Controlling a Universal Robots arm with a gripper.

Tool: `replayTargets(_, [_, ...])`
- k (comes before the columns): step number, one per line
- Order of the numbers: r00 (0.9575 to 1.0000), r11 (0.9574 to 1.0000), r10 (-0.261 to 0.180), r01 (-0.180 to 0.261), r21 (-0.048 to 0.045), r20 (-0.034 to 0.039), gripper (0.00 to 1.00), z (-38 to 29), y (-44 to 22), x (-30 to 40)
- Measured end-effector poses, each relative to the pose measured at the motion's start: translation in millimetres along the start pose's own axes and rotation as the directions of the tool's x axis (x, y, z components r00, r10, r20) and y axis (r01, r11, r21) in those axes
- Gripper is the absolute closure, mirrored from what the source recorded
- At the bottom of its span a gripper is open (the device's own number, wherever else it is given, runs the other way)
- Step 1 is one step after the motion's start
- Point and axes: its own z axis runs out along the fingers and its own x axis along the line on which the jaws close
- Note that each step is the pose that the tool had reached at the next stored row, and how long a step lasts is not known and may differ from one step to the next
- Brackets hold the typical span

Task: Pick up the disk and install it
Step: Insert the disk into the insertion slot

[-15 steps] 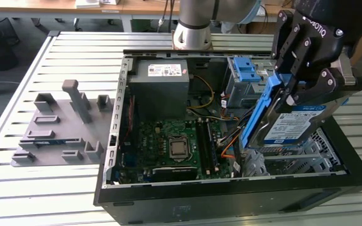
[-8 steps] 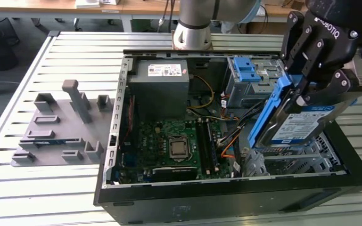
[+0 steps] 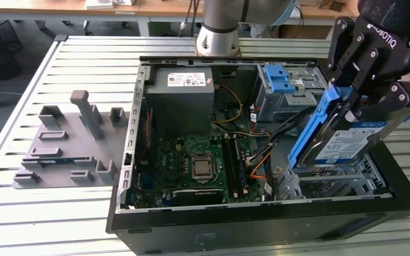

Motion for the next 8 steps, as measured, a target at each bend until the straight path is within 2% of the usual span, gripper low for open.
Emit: replayTargets(8, [1.0000, 1.0000, 0.000, 0.000, 0.0000, -0.0002, 0.63, 5.2, -9.8, -0.2])
